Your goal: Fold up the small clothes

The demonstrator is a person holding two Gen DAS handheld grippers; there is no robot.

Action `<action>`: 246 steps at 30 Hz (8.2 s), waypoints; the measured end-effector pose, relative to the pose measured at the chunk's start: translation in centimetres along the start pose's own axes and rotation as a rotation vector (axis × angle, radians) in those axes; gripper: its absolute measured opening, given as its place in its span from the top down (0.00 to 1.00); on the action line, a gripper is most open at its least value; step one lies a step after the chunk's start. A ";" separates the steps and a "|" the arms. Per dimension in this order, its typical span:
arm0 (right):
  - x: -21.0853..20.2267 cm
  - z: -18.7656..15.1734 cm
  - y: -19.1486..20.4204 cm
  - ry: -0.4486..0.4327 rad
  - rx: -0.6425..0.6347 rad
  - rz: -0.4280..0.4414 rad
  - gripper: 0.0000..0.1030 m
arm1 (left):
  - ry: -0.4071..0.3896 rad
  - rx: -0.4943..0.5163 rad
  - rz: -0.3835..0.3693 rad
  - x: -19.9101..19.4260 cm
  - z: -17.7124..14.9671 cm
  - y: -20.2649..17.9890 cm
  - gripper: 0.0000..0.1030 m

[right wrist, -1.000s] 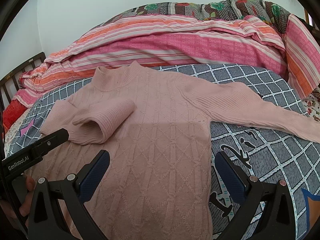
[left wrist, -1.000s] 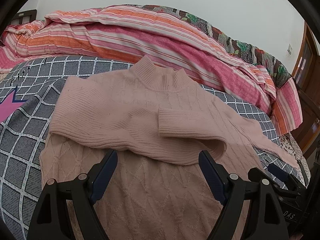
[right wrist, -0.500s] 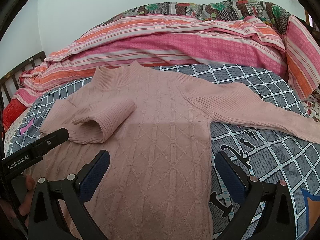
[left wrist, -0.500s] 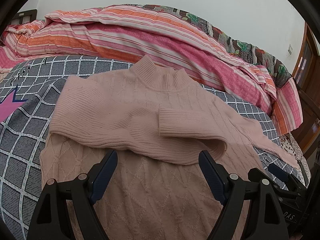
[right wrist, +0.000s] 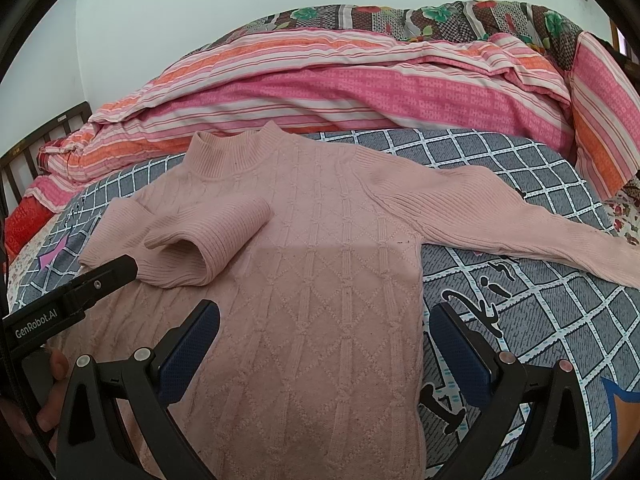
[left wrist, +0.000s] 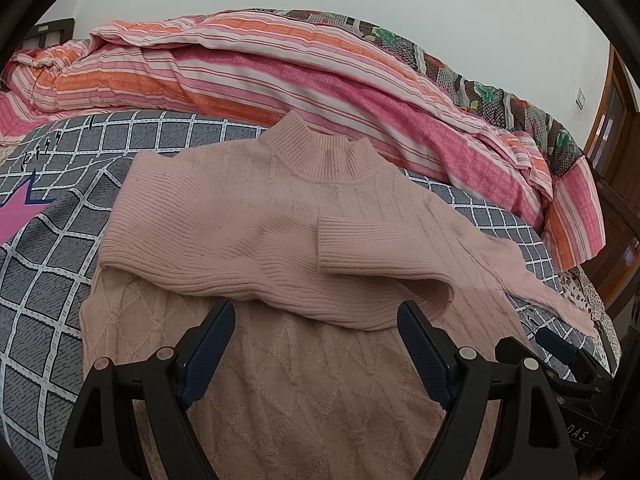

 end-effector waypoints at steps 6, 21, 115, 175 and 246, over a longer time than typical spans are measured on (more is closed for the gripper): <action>-0.3 0.0 0.1 -0.009 -0.011 0.000 0.00 | -0.013 -0.029 -0.010 -0.2 0.3 0.6 0.20; -2.2 0.7 0.5 -0.066 -0.040 0.028 0.00 | -0.102 -0.057 0.017 -3.9 1.5 3.6 0.20; -6.3 -1.4 -27.0 0.042 0.315 -0.223 0.31 | 0.058 -0.091 0.127 0.5 2.1 8.7 0.20; 5.0 9.1 18.2 0.153 -0.110 0.258 0.64 | -0.085 -0.296 0.096 -6.0 3.1 18.2 0.20; 3.6 3.1 -7.6 0.102 0.035 0.003 0.35 | 0.038 -0.327 -0.092 2.6 4.7 10.1 0.90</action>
Point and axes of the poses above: each gripper's, at about its wrist camera, not at the fingertips, and x roughly the way its jaws point, y to its left, z to its top, the point moved 9 cm from there along x, roughly the way its jaws point, and after that the axes turned 9 degrees about y, right-handed, at the moved point
